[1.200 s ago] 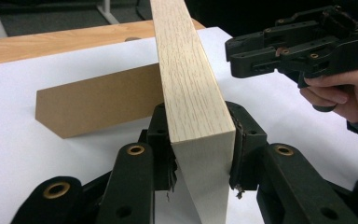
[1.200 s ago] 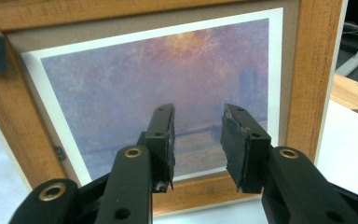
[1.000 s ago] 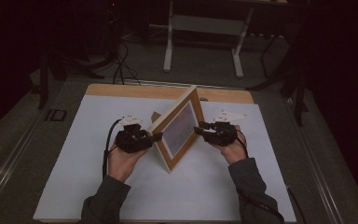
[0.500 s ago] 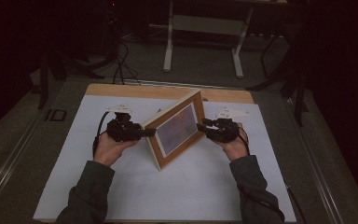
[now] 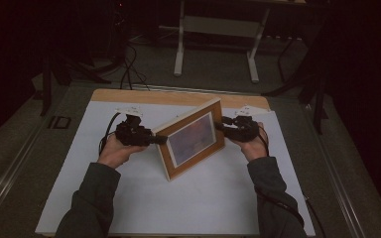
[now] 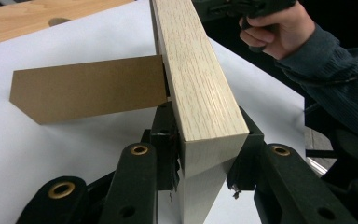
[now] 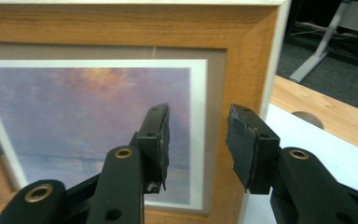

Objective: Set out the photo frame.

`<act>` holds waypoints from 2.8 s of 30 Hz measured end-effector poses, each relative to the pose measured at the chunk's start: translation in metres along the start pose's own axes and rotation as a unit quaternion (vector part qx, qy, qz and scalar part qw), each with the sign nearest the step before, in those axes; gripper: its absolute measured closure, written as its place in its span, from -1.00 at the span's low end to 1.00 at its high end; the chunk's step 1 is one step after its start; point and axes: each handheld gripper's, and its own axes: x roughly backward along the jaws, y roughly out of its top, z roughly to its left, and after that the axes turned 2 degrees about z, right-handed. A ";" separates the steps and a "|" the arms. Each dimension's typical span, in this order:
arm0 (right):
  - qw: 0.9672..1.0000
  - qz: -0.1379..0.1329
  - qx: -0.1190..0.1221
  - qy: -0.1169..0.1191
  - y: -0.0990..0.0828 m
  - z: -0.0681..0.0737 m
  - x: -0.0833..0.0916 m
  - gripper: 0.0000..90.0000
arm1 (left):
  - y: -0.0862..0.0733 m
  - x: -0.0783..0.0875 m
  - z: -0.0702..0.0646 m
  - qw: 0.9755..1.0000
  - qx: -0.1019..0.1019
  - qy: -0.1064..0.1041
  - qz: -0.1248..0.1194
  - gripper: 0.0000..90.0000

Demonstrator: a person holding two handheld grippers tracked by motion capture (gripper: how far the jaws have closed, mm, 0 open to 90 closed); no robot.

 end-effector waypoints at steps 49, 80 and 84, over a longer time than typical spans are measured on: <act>0.994 -0.005 -0.032 0.105 0.014 -0.045 -0.030 -0.21 | -0.020 -0.007 -0.050 0.978 0.057 0.197 -0.048 0.55; 0.995 -0.008 -0.056 0.083 0.006 -0.043 -0.019 0.21 | -0.002 0.001 -0.006 0.981 0.074 0.175 -0.031 0.52; 0.996 -0.010 -0.056 0.076 0.004 -0.041 -0.017 0.26 | 0.000 0.001 -0.001 0.980 0.076 0.179 -0.034 0.50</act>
